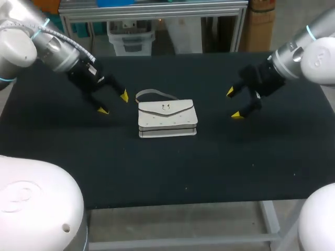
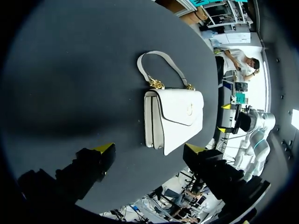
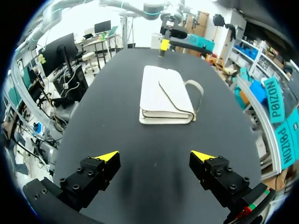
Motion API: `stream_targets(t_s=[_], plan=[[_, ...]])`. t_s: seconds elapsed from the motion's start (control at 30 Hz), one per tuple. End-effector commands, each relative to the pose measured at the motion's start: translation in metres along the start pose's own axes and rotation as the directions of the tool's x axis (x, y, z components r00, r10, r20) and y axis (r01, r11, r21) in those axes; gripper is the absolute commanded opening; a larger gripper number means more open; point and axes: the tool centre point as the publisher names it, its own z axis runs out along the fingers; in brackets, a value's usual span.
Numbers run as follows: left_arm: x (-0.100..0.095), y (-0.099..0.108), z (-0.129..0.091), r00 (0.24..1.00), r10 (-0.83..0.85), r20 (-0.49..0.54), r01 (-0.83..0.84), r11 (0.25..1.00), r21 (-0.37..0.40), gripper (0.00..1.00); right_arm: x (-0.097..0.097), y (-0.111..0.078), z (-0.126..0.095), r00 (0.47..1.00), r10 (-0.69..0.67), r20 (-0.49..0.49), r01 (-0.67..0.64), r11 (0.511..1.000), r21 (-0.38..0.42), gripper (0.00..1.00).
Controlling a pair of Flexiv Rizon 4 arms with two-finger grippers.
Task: Pick up the bag, open it, inspect its contents, close it, and place it on the opposite side
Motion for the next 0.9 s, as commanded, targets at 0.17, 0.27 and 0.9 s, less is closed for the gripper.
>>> stream_targets(t_s=[0.17,0.27,0.9], plan=[[0.010,-0.003,-0.028,0.972,0.147,0.183,-0.143,0.989,-0.035,1.00,0.007,0.035,-0.005,0.998,-0.045,0.052,0.038,0.991,0.128,1.00],[0.013,-0.003,-0.032,0.954,0.199,0.224,-0.200,0.980,-0.017,1.00,0.009,0.043,-0.003,0.996,-0.059,0.069,0.049,0.988,0.149,1.00],[0.021,-0.003,-0.040,0.887,0.401,0.231,-0.394,0.916,-0.079,1.00,0.019,0.068,0.008,0.988,-0.109,0.108,0.087,0.978,0.189,1.00]])
